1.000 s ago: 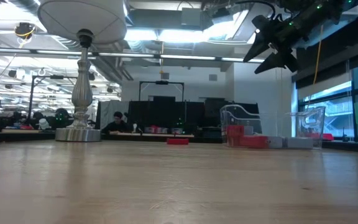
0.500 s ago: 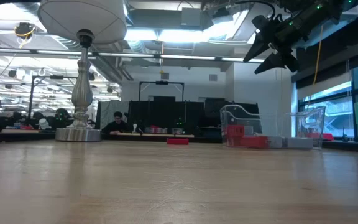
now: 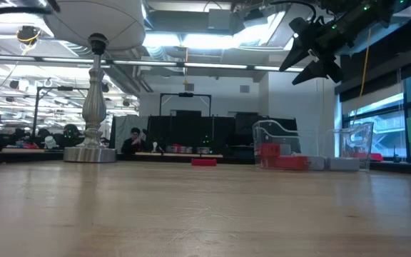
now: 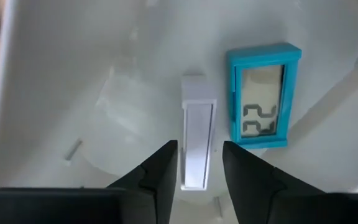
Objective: Pick & Place Office items
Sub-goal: Put the red hourglass into the green bin
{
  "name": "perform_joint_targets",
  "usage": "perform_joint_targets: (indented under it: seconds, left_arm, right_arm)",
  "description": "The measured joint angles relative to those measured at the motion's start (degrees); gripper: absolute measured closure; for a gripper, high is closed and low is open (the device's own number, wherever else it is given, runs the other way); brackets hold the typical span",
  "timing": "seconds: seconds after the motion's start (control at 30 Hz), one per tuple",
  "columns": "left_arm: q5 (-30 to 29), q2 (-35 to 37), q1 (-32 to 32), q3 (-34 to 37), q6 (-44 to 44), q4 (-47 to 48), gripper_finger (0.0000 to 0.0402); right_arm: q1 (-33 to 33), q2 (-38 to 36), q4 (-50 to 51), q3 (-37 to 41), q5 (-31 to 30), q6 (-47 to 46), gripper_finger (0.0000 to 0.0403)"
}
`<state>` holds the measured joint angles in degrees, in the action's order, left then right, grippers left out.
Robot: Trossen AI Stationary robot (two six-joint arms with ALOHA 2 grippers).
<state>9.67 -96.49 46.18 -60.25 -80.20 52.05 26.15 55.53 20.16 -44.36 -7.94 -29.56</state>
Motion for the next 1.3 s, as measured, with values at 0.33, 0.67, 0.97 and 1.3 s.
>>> perform_joint_targets:
  seconds: [0.33,0.67,0.97,1.3]
  left_arm:
    - [-6.15,5.49,-3.98,-5.18,4.02,1.14,0.0276]
    - [-21.05,14.23,-6.73,-9.09,1.19,14.34,0.0276]
    - [-17.52,15.28,-14.20,-9.03,-5.55,19.56,0.0244]
    - [-17.43,15.24,-21.18,-9.03,-5.06,24.89,0.0165]
  right_arm:
    - [0.00,0.00,0.00,0.00,0.00,0.00,0.0117]
    - [0.00,0.00,0.00,0.00,-0.22,0.02,0.0117]
    - [0.00,0.00,2.32,0.00,-0.19,-5.44,0.0117]
    - [-0.67,0.02,9.21,0.00,-3.73,-12.20,0.0117]
